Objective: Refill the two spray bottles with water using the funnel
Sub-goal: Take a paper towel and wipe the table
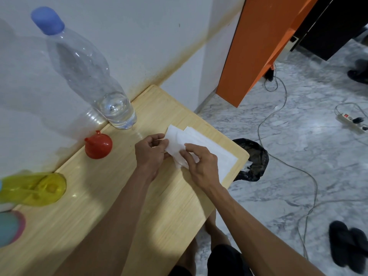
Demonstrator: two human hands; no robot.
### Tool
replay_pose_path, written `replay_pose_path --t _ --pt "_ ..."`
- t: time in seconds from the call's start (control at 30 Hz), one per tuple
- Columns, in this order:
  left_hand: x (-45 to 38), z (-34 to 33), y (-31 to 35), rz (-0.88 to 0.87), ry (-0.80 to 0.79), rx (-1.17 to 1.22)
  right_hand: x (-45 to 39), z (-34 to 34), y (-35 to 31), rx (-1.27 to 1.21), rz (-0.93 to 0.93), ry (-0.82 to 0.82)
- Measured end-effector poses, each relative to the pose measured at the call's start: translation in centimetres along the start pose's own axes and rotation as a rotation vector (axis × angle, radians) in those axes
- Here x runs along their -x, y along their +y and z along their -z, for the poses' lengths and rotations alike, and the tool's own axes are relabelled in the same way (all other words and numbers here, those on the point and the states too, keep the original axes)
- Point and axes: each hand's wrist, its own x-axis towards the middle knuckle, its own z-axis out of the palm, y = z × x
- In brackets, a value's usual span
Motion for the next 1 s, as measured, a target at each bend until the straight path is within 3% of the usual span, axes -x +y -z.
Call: replay_pose_path --t 0.07,0.17,0.23,0.37,0.43,0.63,0.77,0.9,1.0 --pt "0.0 0.1 -0.1 -0.063 0.042 -0.128 0.2 0.3 -0.2 -0.006 0.037 0.023" --pt "1.2 0.0 0.7 -0.309 0.21 -0.405 0.9 0.2 -0.5 0.025 0.177 0.089" --pt "2.1 -0.4 1.7 -0.397 0.181 -0.476 1.6 0.0 -0.3 0.068 0.268 0.136" --pt "2.0 -1.2 2.8 -0.1 -0.148 -0.429 2.5 -0.5 0.4 0.112 0.318 0.13" --pt "1.6 -1.2 2.6 -0.065 -0.22 -0.364 2.9 -0.5 0.5 0.11 0.328 0.098" --pt "2.5 0.0 2.3 -0.211 -0.261 -0.359 1.9 2.6 -0.1 0.088 0.168 0.044" --pt "3.4 1.2 3.0 -0.307 -0.311 -0.316 -0.9 4.6 -0.4 0.251 0.048 -0.218" --pt "4.2 2.4 3.6 -0.318 -0.285 -0.256 -1.5 5.7 -0.5 0.374 0.126 -0.299" --pt "4.8 3.3 3.5 -0.349 -0.206 -0.24 -0.9 6.4 -1.6 0.214 0.145 -0.269"
